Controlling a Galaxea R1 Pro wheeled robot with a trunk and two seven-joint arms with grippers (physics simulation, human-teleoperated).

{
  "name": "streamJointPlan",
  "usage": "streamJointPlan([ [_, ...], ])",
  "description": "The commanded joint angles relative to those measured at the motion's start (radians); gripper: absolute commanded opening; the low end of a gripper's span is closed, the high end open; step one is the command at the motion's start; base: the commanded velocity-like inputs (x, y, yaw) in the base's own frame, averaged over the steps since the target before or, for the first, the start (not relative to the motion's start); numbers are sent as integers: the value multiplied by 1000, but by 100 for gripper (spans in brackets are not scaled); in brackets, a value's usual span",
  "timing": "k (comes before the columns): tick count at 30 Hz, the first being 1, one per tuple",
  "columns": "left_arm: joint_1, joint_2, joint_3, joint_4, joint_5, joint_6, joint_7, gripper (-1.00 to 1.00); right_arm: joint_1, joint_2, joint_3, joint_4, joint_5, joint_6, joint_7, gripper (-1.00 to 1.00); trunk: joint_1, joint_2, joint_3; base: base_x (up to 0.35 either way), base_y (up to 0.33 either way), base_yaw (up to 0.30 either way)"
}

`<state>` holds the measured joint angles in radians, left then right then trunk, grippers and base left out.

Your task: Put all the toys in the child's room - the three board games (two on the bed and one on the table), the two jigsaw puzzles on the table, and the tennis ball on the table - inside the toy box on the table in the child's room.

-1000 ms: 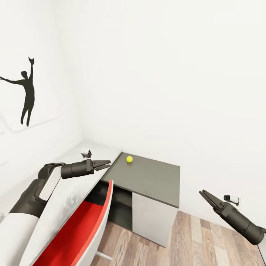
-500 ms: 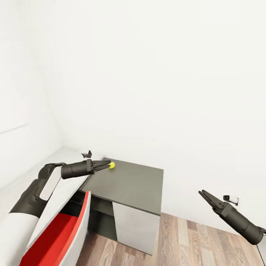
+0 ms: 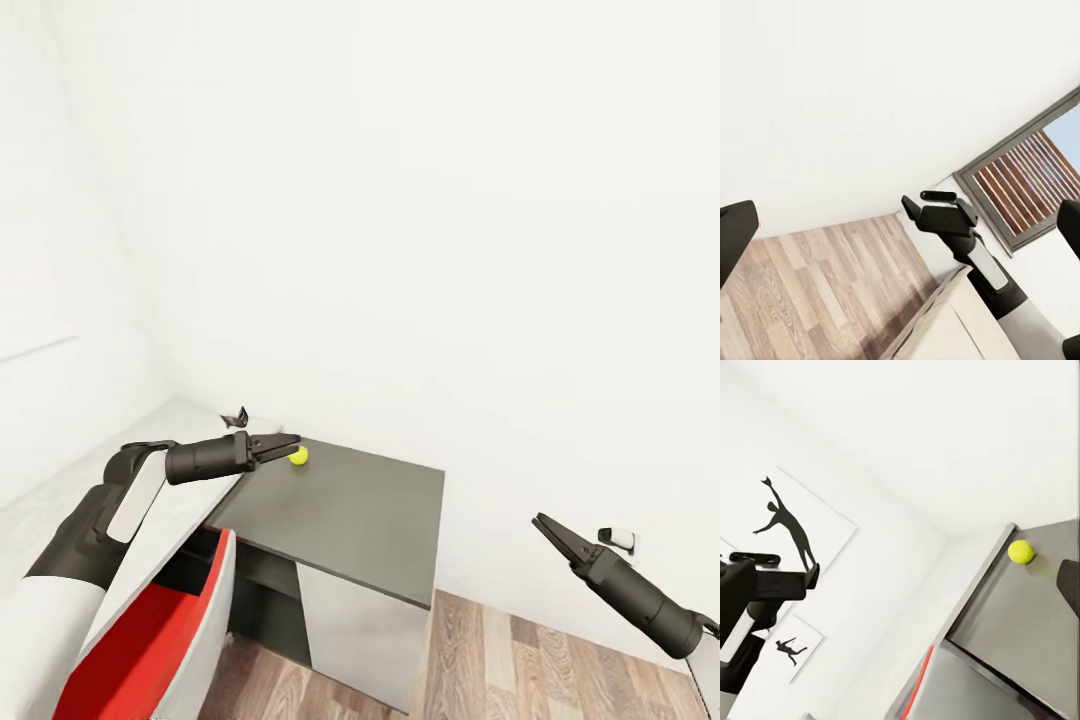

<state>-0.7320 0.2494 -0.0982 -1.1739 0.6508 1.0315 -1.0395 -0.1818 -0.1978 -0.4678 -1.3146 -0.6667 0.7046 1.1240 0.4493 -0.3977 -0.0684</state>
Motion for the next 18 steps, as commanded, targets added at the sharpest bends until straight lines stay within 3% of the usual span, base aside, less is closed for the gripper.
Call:
streamJointPlan([
  [1,-1,1,-1,0,1,4,-2,100,-1,0,2,0,-5,7,-8,100,1,-2,-2,20,-11,86],
  [10,-1,1,-2,0,1,3,-2,100,-1,3,10,-3,-5,7,-56,100,1,-2,-2,151,-3,25],
  [18,-1,1,-2,0,0,3,-2,100,-1,3,11,-2,-5,7,-61,100,1,-2,-2,27,-7,2],
])
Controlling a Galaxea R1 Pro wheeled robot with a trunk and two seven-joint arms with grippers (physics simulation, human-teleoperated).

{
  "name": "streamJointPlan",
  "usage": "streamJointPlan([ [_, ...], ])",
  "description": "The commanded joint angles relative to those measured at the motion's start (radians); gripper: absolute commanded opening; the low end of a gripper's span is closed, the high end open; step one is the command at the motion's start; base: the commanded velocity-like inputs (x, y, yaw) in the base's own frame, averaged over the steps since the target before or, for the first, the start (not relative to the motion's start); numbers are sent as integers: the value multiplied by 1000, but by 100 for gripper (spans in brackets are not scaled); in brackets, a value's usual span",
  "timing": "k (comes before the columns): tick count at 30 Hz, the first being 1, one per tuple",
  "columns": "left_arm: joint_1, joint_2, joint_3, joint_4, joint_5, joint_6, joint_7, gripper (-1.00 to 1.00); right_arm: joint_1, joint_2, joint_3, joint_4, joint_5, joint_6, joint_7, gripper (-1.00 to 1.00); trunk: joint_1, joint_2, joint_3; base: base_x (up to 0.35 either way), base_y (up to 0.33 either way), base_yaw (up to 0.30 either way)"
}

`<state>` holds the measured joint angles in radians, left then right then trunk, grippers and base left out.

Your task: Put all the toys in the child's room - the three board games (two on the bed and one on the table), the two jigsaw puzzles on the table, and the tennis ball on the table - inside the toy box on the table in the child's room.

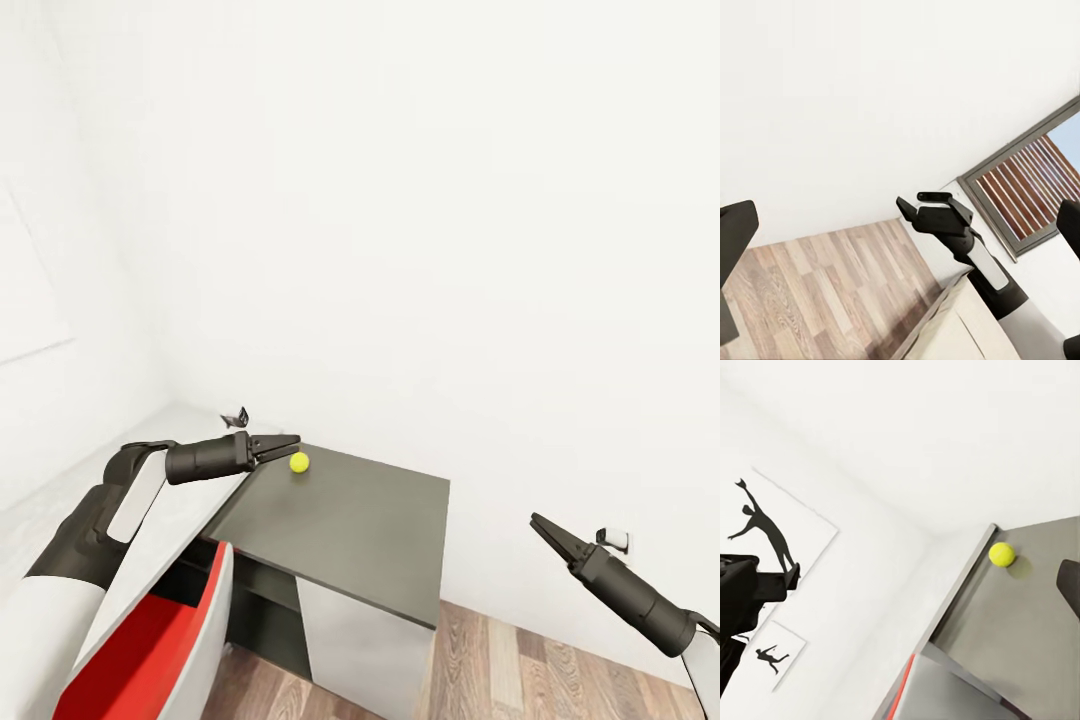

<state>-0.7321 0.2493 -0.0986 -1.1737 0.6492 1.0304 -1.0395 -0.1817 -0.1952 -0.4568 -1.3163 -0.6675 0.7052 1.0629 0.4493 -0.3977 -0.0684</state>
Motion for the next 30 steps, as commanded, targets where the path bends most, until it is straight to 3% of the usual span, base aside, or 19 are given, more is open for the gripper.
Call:
streamJointPlan([
  [1,-1,1,-1,0,1,4,-2,100,-1,-1,0,0,-4,6,1,100,1,-2,-2,4,-50,0],
  [10,-1,-1,-3,0,-12,5,31,100,-1,-3,-2,2,-5,8,3,100,1,-2,-2,46,-86,0],
  [15,-1,-8,0,-11,-53,1,196,100,-1,-5,-2,2,-4,8,3,100,1,-2,-2,97,-104,0],
  [18,-3,-26,-3,-13,-59,0,349,100,-1,-8,-2,2,-4,8,3,100,1,-2,-2,28,-31,0],
  [20,-7,-44,-2,-12,-60,0,419,100,-1,-8,-2,2,-4,8,3,100,1,-2,-2,14,-15,0],
  [24,-15,-103,-4,-10,-61,7,650,100,-1,-12,-2,3,-4,8,3,100,1,-2,-2,5,-6,0],
  [27,-18,-147,-5,-4,-62,9,858,100,-1,-15,-3,7,-4,9,3,100,1,-2,-2,2,-2,0],
  [28,-19,-155,-5,-3,-62,9,902,100,-1,-15,-3,8,-4,9,3,100,1,-2,-2,0,0,0],
  [30,-21,-193,-6,1,-61,10,1085,100,-1,-16,-3,10,-4,9,3,100,1,-2,-2,0,0,0],
])
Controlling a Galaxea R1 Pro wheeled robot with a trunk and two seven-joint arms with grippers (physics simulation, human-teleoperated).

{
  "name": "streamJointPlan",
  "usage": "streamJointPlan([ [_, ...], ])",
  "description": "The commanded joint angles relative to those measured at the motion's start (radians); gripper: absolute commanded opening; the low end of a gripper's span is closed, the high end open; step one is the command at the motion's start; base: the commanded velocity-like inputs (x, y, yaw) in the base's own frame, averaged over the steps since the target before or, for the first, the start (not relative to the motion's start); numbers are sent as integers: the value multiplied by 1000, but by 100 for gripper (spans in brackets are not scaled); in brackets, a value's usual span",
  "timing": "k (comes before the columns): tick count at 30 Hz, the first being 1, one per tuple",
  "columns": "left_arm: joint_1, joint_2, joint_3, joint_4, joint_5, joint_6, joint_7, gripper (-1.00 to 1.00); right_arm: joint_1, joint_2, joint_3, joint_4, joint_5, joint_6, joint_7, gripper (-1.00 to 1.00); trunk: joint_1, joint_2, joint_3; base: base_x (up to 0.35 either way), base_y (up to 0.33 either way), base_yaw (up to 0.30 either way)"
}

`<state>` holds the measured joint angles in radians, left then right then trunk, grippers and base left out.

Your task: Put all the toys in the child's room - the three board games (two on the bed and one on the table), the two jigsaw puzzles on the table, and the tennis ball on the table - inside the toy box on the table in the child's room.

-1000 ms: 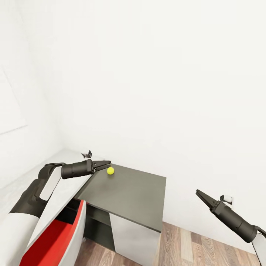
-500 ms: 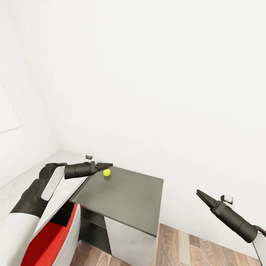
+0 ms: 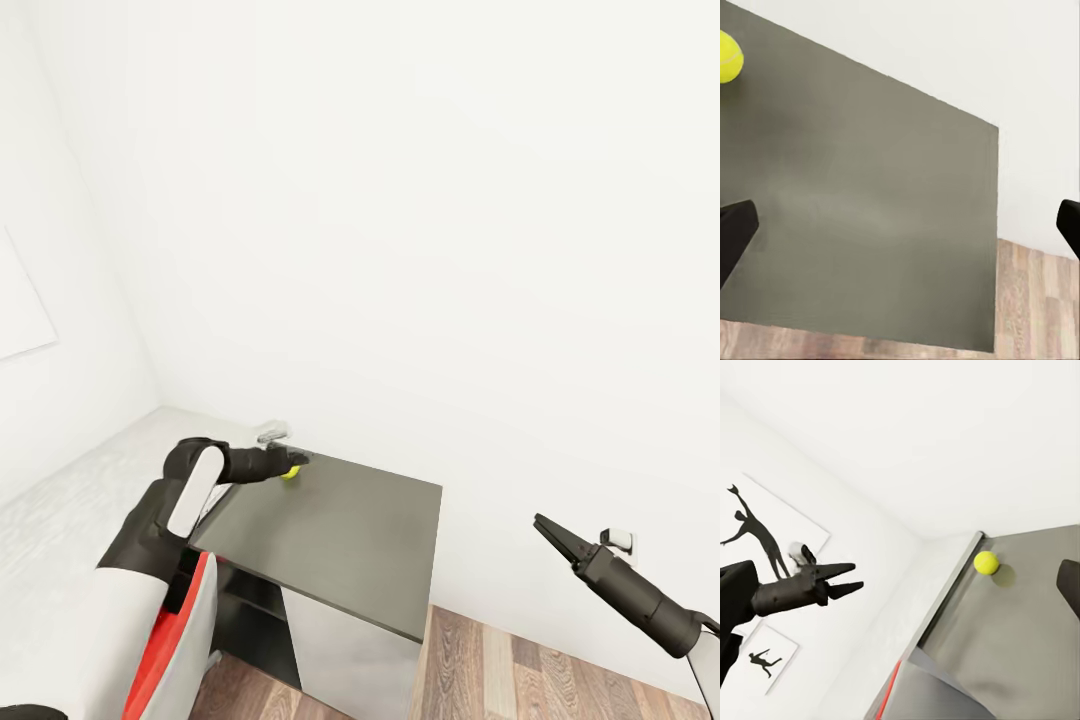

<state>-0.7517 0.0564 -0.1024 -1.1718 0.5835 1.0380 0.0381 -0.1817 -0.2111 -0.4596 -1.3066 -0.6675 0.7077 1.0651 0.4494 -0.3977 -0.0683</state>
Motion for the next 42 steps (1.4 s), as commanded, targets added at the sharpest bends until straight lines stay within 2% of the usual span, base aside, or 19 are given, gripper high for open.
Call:
streamJointPlan([
  [1,-1,-11,-2,1,5,3,54,100,-1,0,0,0,-4,6,0,100,1,-2,-2,0,0,0],
  [3,-4,-35,-3,9,5,2,144,100,-1,0,0,1,-4,6,-1,100,1,-2,-2,0,0,0],
  [5,-24,-86,-3,47,5,1,313,100,-1,-1,-1,-1,-4,6,-5,100,1,-2,-2,0,0,0],
  [7,-66,-122,-3,123,5,-3,440,100,-1,-1,-2,-4,-3,6,-8,100,1,-2,-2,0,0,0],
  [8,-91,-131,-3,171,4,-7,480,100,-1,-2,-3,-5,-3,6,-11,100,1,-2,-2,0,0,0],
  [11,-155,-145,-3,295,1,-22,528,100,-1,-4,-6,-7,-3,6,-25,100,1,-2,-2,0,0,0],
  [16,-234,-149,-3,425,0,-97,545,100,-1,-5,-9,-5,-3,7,-32,100,1,-2,-2,0,0,0],
  [21,-267,-150,-4,457,2,-120,552,100,0,-5,-10,-2,-4,7,-28,100,1,-2,-2,0,0,0],
  [42,-278,-148,-5,463,1,-127,549,100,-3,-6,-14,6,-7,8,-29,100,1,-2,-2,92,11,0],
])
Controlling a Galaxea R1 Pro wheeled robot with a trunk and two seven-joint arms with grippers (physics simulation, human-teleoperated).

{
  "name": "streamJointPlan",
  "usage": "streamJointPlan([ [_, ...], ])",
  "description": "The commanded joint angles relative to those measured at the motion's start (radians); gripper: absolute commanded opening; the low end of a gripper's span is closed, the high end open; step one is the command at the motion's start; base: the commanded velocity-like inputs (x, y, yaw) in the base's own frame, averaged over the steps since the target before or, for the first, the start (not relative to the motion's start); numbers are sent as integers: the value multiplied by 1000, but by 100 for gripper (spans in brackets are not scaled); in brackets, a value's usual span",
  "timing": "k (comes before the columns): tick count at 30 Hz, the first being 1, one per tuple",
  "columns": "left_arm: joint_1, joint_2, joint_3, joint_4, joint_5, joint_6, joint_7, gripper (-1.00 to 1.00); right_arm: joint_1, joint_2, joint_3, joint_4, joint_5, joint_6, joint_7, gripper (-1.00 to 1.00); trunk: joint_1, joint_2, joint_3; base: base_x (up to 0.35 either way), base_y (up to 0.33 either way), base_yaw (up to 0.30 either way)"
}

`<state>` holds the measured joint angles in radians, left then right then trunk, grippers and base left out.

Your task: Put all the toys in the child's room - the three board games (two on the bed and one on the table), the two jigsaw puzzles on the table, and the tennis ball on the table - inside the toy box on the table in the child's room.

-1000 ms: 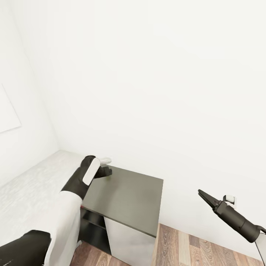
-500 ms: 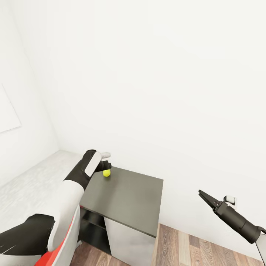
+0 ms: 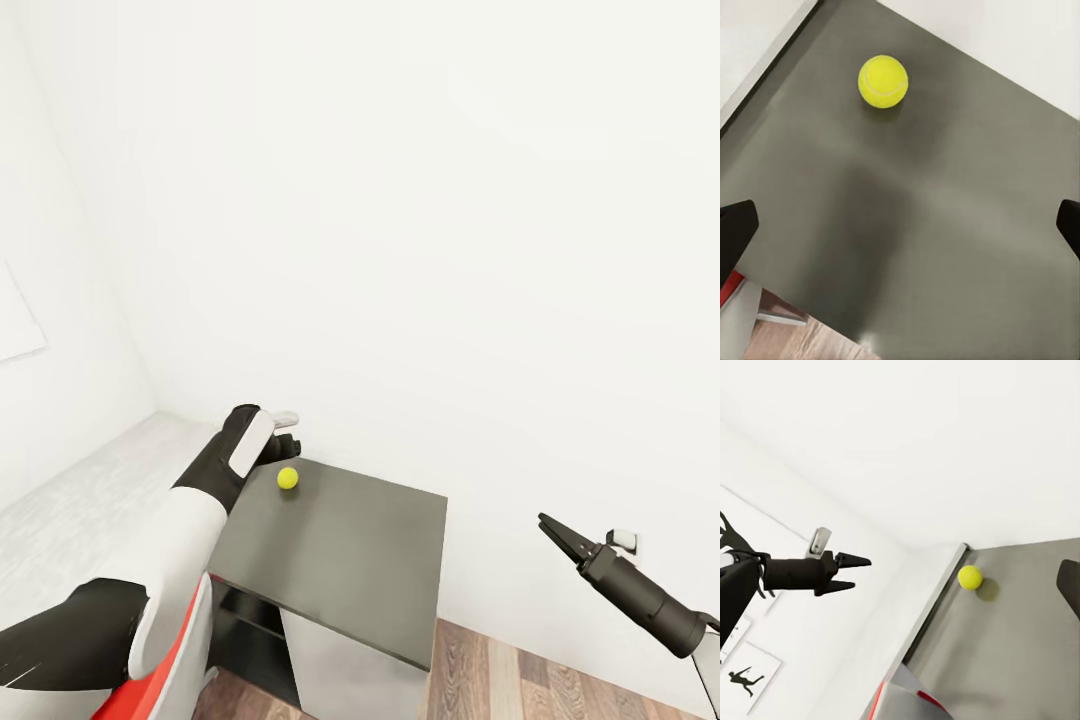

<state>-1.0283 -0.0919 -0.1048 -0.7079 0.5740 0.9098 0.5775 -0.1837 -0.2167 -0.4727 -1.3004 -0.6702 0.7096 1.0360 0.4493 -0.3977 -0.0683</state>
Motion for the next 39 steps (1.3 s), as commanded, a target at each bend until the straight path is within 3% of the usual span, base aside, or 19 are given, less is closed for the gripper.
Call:
streamJointPlan([
  [1,-1,1,-4,-1,10,1,10,100,-2,-3,-1,8,-6,7,1,100,1,-2,-2,13,2,0],
  [9,-1,7,-27,1,10,0,10,100,-6,-28,-2,132,-20,12,21,100,1,-2,-2,4,1,0],
  [15,-1,8,-38,2,10,-2,9,100,-9,-34,-3,205,-17,8,98,100,1,-2,-2,17,10,0],
  [39,-1,4,-42,1,12,1,8,100,-35,-35,1,222,-6,7,111,100,1,-2,17,43,38,-76],
])
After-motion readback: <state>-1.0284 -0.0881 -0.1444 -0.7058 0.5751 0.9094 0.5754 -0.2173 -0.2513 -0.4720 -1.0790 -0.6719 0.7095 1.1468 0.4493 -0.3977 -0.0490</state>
